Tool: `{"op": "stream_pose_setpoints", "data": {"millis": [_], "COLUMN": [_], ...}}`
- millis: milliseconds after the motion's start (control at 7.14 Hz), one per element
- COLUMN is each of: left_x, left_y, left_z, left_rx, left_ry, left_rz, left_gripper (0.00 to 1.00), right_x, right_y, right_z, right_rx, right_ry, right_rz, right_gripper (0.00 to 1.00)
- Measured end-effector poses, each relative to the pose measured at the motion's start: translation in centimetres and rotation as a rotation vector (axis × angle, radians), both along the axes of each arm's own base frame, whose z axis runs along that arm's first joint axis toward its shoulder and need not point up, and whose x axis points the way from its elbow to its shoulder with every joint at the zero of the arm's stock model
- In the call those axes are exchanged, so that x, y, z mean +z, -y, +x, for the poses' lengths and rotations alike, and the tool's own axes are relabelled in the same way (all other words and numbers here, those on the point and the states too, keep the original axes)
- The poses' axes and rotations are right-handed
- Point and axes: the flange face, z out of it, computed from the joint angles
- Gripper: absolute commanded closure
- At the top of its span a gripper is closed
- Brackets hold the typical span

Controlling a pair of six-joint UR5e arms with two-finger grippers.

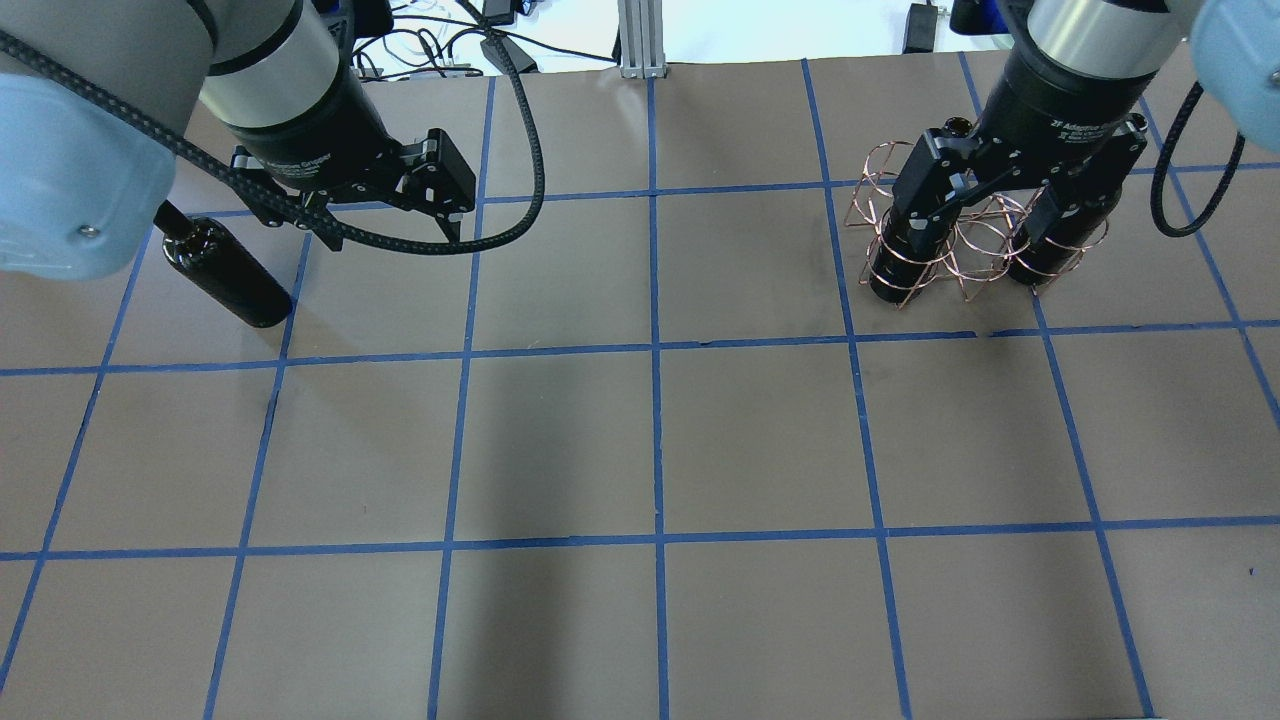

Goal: Place wine into wine basket
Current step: 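Lift the dark wine bottle with the left gripper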

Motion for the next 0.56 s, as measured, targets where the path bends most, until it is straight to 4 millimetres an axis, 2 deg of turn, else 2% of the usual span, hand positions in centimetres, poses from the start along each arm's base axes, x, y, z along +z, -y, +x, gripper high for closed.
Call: {"op": "stream_pose_setpoints", "data": {"millis": [280,561], "left_x": [0.1,-0.4], "left_y": [1.9,3.8], "left_z": [5.7,14.8], "left_rx": [-0.025,-0.065], "left_ry": [0.021,0.045], "left_rz": [-0.012,-0.023], "left_gripper": [0.0,0.0], "right_x": [0.0,0.0], "right_y": [0.0,0.0], "right_z": [0.0,0.0], "right_rx": [-0.001,-0.002], "right_ry": [0.001,0.002], "right_rz": [-0.002,-0.003], "right_gripper": [0.0,0.0]}}
